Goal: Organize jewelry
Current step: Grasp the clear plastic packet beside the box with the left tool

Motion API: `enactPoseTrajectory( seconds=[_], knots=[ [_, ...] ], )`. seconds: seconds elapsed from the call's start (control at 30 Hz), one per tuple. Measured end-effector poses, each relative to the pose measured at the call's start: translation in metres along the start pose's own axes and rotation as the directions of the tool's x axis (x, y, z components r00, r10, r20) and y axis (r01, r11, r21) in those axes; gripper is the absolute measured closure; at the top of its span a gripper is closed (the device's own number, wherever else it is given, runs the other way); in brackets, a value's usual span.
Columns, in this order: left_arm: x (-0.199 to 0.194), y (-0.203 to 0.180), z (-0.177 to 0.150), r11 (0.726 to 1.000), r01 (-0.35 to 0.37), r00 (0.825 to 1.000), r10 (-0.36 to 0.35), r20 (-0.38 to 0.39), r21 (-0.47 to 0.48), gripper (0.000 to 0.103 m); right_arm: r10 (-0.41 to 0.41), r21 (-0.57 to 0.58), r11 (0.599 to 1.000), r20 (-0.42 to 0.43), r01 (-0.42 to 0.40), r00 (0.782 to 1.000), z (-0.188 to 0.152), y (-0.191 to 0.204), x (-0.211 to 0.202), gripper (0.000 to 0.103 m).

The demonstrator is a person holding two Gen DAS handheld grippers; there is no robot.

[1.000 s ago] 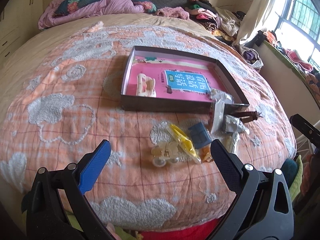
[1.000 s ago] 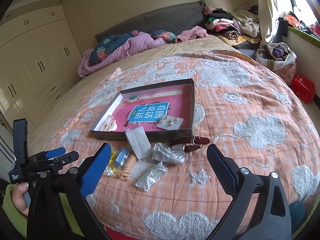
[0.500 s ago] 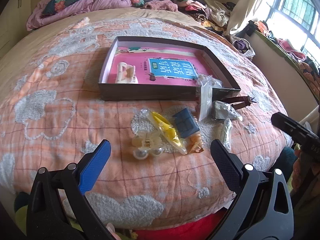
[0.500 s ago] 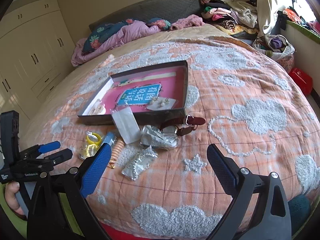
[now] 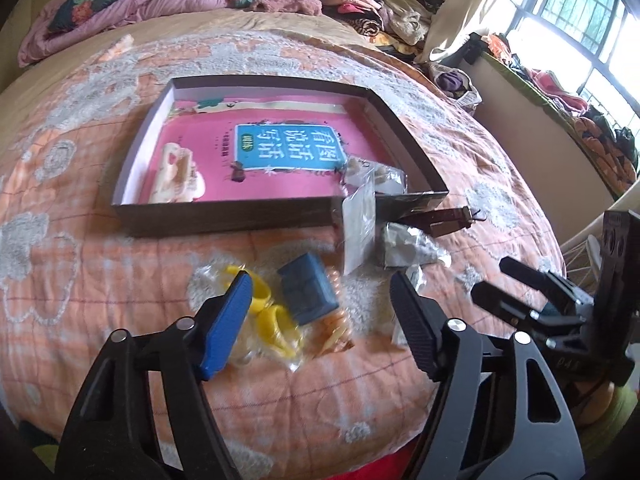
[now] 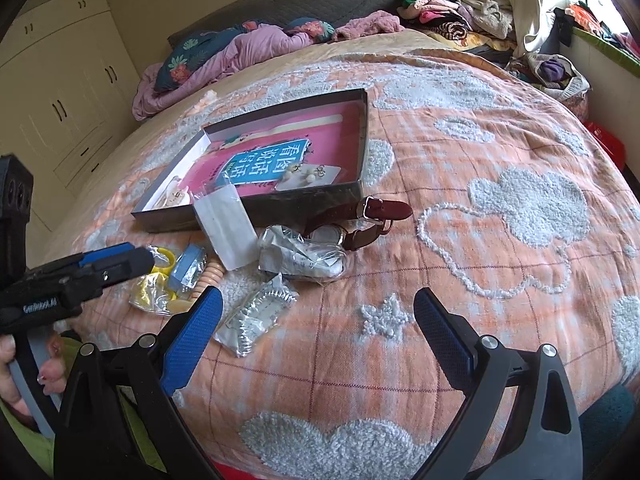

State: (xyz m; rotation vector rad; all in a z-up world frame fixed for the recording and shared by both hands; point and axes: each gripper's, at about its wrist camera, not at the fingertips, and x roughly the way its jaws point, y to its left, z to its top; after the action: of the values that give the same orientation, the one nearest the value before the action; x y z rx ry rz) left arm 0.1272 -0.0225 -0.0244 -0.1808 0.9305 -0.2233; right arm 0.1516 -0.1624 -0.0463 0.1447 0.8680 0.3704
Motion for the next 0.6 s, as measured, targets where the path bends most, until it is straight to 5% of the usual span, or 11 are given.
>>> enactPoseTrajectory(
  seconds=[0.3,0.6],
  knots=[
    [0.032,-0.007,0.023,0.997,0.069,0.997,-0.070,-0.037,-0.015,0.061,0.020,0.016,1.000,-0.011,-0.020,1.000,0.002,-0.003,0.015,0.010],
    [0.055,-0.005,0.034,0.992,0.122,0.990,-0.124,-0.070,-0.040,0.068,0.042,0.063,0.997,-0.056,-0.039,0.998,0.005,-0.009,0.039,0.020]
  ],
)
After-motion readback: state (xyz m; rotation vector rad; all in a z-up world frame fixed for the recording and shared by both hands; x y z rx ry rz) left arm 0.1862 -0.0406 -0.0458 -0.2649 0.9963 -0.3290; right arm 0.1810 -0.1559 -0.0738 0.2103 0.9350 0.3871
